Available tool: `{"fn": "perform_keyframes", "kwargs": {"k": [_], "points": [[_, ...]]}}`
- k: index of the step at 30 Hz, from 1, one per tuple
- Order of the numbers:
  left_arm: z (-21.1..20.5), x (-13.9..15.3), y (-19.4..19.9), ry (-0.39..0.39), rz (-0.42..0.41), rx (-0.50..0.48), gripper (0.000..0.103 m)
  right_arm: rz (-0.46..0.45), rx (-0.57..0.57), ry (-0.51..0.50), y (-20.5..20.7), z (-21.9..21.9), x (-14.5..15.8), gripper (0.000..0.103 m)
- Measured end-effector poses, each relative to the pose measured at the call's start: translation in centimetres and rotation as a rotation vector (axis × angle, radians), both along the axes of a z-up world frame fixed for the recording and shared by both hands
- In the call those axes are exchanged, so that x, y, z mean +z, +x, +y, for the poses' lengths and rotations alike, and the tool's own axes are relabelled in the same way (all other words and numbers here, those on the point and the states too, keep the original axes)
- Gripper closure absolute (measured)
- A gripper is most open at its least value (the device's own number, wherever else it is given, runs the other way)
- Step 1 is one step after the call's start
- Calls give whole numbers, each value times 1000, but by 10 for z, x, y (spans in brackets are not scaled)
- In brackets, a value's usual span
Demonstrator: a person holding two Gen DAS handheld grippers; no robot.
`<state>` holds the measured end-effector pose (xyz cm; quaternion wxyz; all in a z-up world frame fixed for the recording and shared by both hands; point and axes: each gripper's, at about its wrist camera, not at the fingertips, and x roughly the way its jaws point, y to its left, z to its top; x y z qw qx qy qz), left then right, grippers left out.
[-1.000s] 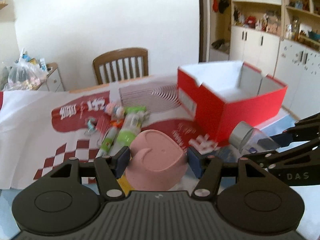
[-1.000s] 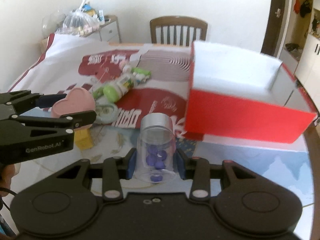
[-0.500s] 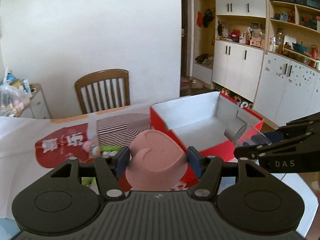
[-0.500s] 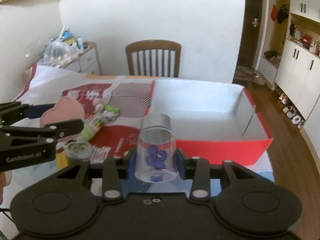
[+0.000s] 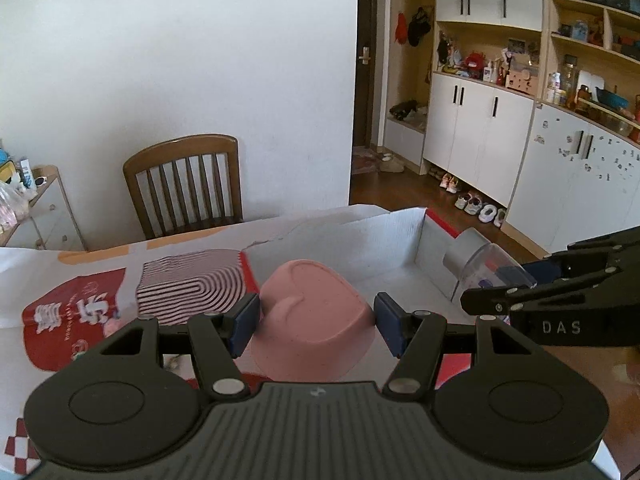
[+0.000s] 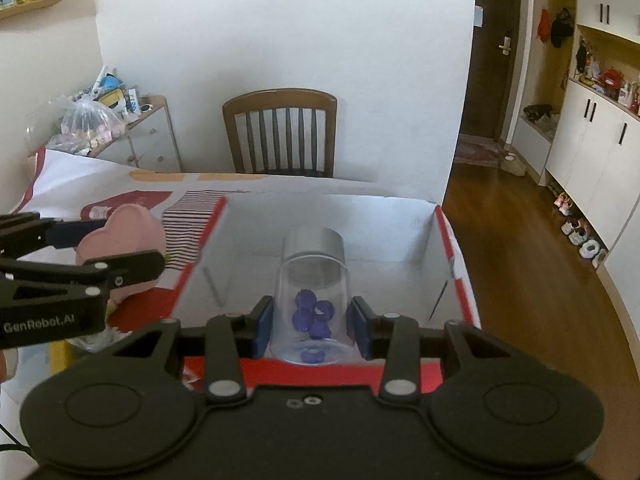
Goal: Organize rigid objects
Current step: 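Lift and carry the jar and heart soap with both tools over the red box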
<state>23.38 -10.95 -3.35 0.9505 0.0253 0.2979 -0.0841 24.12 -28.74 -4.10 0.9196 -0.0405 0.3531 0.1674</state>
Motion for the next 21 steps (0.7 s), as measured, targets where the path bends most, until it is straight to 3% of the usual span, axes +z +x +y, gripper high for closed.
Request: {"fn": "perform_keyframes", "kwargs": {"k": [13, 21], "points": [[-41, -38, 106, -12, 171, 39, 40, 98, 77, -53, 86, -22, -37, 64], [-49, -74, 152, 17, 298, 74, 40, 170, 176, -130, 105, -11, -65, 64]]}}
